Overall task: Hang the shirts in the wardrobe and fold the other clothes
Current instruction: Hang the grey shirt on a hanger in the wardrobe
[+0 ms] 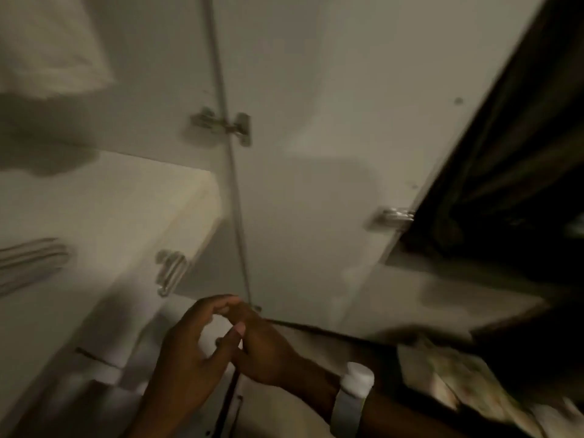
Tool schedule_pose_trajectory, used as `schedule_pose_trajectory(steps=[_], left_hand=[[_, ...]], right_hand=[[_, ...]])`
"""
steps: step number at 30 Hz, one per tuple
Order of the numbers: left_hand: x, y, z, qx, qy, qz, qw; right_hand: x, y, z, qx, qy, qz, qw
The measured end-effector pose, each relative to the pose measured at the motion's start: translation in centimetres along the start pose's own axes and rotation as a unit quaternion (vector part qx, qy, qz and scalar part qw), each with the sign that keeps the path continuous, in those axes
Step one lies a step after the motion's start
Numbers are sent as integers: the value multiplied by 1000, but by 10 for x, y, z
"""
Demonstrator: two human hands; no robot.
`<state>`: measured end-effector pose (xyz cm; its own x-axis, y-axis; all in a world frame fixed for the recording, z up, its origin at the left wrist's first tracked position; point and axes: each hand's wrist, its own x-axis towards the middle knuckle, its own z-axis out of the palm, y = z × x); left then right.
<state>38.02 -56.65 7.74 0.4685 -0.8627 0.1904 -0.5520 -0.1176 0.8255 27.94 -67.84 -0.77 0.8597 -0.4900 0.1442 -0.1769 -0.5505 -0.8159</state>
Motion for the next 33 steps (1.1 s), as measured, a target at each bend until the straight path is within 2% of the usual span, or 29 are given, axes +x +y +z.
schedule_pose_trajectory(steps=[1,3,5,7,10,14,16,20,21,23,25,26,29,31,33], left_hand=[[-2,-2,43,-37,-115,-14,993],[-1,-14,99,-34,-245,-31,969],[-1,-25,153,-7,-349,-37,936],[-3,-32,196,10,-413,-38,910],[-17,-14,265,50,-477,-8,877],[-52,25,346,93,-552,16,829],[-83,47,399,121,-591,22,797],[-134,79,465,145,-648,45,746],[-156,82,493,153,-673,58,721],[-171,98,514,168,-698,76,692],[-191,112,544,180,-712,85,673],[-206,117,568,187,-722,91,660],[-229,134,601,207,-739,112,631],[-243,137,621,224,-744,135,615],[-253,138,637,247,-756,131,592]], right_hand=[[-57,28,-17,-8,1,124,992],[-136,74,-39,-22,-1,287,958],[-211,99,-61,-24,23,386,922],[-273,113,-75,-9,68,458,886],[-367,126,-84,66,185,538,820],[-464,143,-84,134,328,589,726],[-519,163,-79,164,368,608,684],[-593,194,-68,160,406,630,642],[-626,203,-60,176,417,644,617],[-656,219,-57,158,438,670,578],[-687,220,-69,127,450,719,514],[-712,225,-70,105,452,751,470],[-754,232,-72,24,451,805,385],[-782,243,-66,15,459,826,326],[-799,248,-61,53,493,832,246]])
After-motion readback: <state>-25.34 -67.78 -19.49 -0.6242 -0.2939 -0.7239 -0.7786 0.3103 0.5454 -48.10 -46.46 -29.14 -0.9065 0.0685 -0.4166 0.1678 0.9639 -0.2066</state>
